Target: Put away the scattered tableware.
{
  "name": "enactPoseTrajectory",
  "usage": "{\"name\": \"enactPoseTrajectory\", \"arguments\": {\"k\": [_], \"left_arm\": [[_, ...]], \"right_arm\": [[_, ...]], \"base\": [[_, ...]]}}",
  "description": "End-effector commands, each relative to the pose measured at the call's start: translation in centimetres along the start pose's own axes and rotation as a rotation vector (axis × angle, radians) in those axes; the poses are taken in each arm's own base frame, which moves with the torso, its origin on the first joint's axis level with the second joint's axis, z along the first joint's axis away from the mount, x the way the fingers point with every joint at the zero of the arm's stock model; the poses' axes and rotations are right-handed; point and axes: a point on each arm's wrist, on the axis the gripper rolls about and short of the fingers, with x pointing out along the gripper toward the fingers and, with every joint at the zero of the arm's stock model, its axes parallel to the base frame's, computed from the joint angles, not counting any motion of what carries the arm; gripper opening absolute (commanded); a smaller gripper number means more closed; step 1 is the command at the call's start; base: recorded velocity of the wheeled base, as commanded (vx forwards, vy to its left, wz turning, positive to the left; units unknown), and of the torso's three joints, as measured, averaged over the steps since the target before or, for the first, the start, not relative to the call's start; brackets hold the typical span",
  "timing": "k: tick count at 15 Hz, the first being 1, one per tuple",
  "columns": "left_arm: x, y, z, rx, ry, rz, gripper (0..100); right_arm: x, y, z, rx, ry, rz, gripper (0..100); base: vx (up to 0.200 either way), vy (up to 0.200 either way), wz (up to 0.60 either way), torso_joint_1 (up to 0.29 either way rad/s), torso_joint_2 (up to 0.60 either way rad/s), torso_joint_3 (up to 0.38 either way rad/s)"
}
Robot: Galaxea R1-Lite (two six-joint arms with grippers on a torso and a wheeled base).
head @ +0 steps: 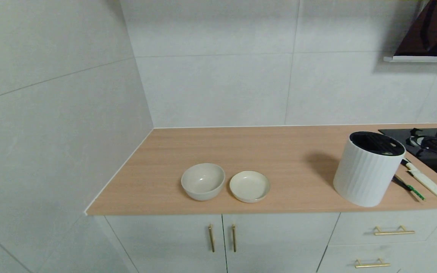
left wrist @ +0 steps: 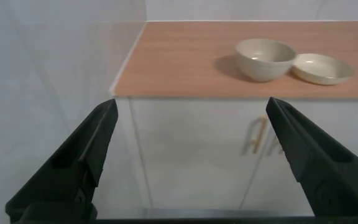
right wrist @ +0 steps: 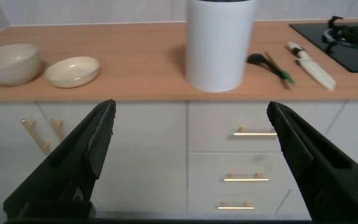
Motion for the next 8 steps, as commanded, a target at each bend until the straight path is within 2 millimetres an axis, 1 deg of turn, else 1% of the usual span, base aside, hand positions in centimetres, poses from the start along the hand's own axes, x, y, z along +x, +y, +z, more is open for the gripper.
{"name": "enactPoseTrajectory", "arguments": {"k": [1,8], "left_arm": [[0.01,0.00,0.01,0.000,0.001,0.000,100],[0.01,0.00,0.01,0.000,0.001,0.000,100]], "right_arm": [[0.01,0.00,0.00,0.001,0.001,0.001,100],[0.01,0.00,0.00,-0.001,0.001,0.001,100]], "base": [[0.000,0.200,0.00,0.007,0.00,0.007],[0.000,0.000,0.00,0.000,0.00,0.000]]}}
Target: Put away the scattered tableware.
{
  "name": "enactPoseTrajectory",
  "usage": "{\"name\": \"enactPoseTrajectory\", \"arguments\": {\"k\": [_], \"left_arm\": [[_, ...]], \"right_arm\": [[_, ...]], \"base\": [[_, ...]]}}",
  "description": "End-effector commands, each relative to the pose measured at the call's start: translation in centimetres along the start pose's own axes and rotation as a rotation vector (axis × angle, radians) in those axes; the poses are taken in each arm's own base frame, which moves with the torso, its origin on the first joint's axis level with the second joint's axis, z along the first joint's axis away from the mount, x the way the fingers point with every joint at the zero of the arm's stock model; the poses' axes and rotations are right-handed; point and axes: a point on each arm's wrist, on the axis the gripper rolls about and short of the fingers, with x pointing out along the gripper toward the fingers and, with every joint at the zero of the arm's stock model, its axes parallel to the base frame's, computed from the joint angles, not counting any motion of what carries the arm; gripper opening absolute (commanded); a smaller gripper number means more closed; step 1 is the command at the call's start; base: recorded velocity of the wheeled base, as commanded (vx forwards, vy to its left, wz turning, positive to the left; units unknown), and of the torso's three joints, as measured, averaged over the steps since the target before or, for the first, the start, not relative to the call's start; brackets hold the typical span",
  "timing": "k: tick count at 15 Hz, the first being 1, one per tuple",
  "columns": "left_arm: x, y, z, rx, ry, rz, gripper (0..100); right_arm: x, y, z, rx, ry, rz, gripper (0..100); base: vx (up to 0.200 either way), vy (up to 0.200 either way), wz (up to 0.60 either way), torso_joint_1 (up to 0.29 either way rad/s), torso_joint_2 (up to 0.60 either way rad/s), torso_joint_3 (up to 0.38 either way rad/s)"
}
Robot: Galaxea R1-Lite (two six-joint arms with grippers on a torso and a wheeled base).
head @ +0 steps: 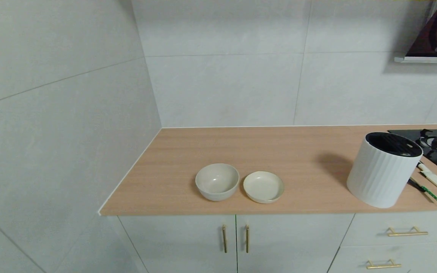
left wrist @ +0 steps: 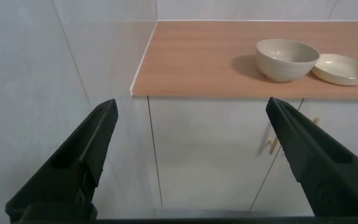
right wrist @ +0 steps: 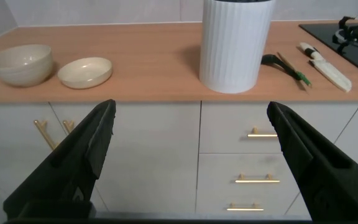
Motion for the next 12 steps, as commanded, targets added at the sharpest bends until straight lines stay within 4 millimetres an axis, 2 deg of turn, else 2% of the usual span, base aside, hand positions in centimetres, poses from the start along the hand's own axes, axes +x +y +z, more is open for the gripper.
{"name": "enactPoseTrajectory", "arguments": {"k": [1,8,12], "left_arm": [[0.01,0.00,0.01,0.000,0.001,0.001,100],[0.01,0.00,0.00,-0.001,0.002,0.001,100],[0.01,0.00,0.01,0.000,0.001,0.001,100]], "right_arm": [[0.01,0.00,0.00,0.000,0.001,0.001,100],[0.01,0.00,0.02,0.002,0.000,0.001,100],[0.01,0.00,0.00,0.002,0.001,0.000,100]], "base": [[0.000,0.000,0.00,0.000,0.00,0.000],[0.000,0.000,0.00,-0.009,0.01,0.010],[0.000,0.000,0.00,-0.165,0.36,0.184]]}}
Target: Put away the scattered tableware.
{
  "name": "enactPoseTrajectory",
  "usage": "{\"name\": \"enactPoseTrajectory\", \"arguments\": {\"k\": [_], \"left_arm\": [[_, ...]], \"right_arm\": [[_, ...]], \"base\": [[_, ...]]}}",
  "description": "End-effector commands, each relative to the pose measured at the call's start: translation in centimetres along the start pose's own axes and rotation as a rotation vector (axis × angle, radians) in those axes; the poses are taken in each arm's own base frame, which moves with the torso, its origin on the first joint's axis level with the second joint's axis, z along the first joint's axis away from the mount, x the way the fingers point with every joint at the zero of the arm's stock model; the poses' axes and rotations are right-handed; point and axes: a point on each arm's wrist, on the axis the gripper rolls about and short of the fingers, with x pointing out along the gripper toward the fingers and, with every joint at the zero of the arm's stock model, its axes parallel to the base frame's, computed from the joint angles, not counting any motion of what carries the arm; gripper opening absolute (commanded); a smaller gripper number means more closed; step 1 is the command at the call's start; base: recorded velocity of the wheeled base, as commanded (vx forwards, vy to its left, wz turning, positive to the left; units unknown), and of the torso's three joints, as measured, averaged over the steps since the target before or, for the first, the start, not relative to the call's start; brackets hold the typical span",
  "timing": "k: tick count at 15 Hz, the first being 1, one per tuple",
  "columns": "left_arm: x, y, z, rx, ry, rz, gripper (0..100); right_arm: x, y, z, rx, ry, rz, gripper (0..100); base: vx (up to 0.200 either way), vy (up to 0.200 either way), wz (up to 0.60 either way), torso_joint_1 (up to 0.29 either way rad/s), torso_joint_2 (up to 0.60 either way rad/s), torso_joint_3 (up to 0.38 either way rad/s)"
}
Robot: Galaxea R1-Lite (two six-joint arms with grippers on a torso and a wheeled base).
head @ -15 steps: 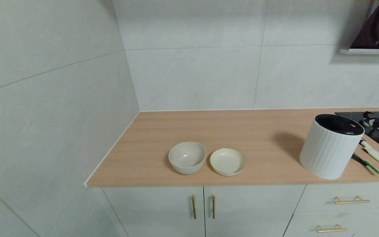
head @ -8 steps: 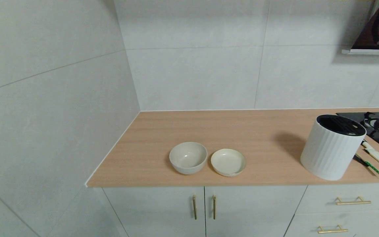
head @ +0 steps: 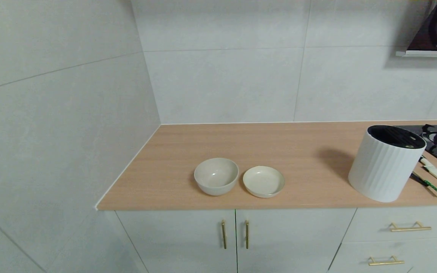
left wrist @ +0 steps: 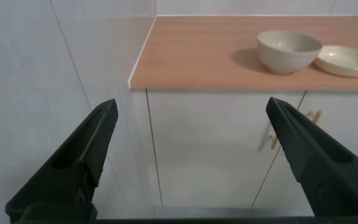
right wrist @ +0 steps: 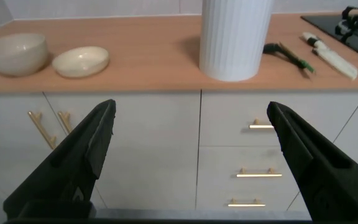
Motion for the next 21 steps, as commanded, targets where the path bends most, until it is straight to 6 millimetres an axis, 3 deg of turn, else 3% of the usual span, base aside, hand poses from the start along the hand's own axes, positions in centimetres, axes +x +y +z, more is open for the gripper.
{"name": "enactPoseTrajectory", "arguments": {"k": [1,21], "left_arm": [[0.01,0.00,0.00,0.000,0.002,0.000,100],[0.01,0.00,0.00,0.000,0.002,0.000,100]], "right_arm": [[0.01,0.00,0.00,0.000,0.001,0.001,100],[0.01,0.00,0.00,0.000,0.001,0.001,100]], "base": [[0.000,0.000,0.00,-0.212,0.48,0.251],[0.000,0.000,0.00,-0.223,0.51,0.288]]}}
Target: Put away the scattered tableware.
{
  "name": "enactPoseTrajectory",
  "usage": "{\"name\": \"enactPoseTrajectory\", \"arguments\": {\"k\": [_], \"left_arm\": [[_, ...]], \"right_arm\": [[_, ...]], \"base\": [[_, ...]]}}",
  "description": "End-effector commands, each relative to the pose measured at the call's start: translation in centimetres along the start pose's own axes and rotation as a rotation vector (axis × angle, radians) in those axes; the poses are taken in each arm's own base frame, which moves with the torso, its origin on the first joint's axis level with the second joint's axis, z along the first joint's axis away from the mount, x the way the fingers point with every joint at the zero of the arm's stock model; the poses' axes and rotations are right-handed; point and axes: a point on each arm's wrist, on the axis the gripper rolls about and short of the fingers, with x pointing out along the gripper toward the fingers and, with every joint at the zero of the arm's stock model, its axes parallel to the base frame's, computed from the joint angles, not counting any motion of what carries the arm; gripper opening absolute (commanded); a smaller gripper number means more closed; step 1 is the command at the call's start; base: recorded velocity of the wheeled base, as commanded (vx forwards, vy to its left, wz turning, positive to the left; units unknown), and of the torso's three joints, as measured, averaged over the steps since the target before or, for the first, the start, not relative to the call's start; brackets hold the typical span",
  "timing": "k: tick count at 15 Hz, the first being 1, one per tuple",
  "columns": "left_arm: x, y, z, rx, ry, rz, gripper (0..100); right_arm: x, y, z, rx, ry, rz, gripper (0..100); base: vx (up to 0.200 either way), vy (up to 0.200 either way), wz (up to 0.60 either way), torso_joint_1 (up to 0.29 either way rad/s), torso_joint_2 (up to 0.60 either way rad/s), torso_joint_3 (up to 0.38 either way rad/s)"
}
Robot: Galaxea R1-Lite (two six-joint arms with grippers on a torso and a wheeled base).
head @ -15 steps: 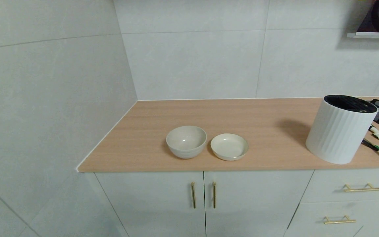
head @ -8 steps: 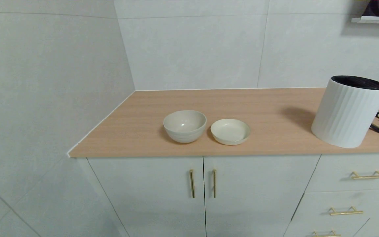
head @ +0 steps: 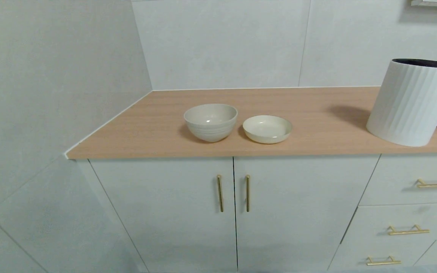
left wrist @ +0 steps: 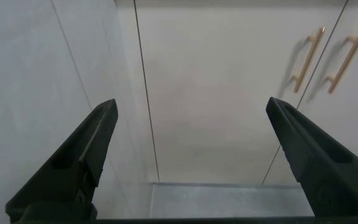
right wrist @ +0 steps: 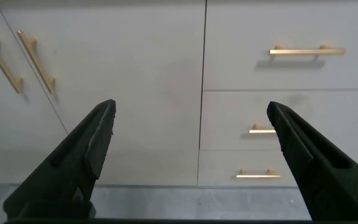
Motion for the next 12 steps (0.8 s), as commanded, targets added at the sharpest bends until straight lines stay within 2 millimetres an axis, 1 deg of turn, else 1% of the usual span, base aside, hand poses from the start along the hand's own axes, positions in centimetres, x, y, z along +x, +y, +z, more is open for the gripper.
{"name": "enactPoseTrajectory", "arguments": {"k": [1,5,9,12], "left_arm": [[0.01,0.00,0.00,-0.002,0.002,0.001,100],[0.01,0.00,-0.01,0.000,0.003,0.001,100],[0.01,0.00,0.00,0.000,0.002,0.001,100],[0.01,0.00,0.00,0.000,0.002,0.002,100]], "right_arm": [[0.01,0.00,0.00,0.000,0.001,0.000,100],[0.01,0.00,0.00,0.000,0.001,0.002,100],[0.01,0.00,0.00,0.000,0.001,0.000,100],[0.01,0.00,0.00,0.000,0.001,0.000,100]], "base": [[0.000,0.000,0.00,-0.173,0.48,0.295],[0.000,0.000,0.00,-0.162,0.46,0.297],[0.000,0.000,0.00,-0.127,0.44,0.311],[0.000,0.000,0.00,-0.033,0.14,0.095]]}}
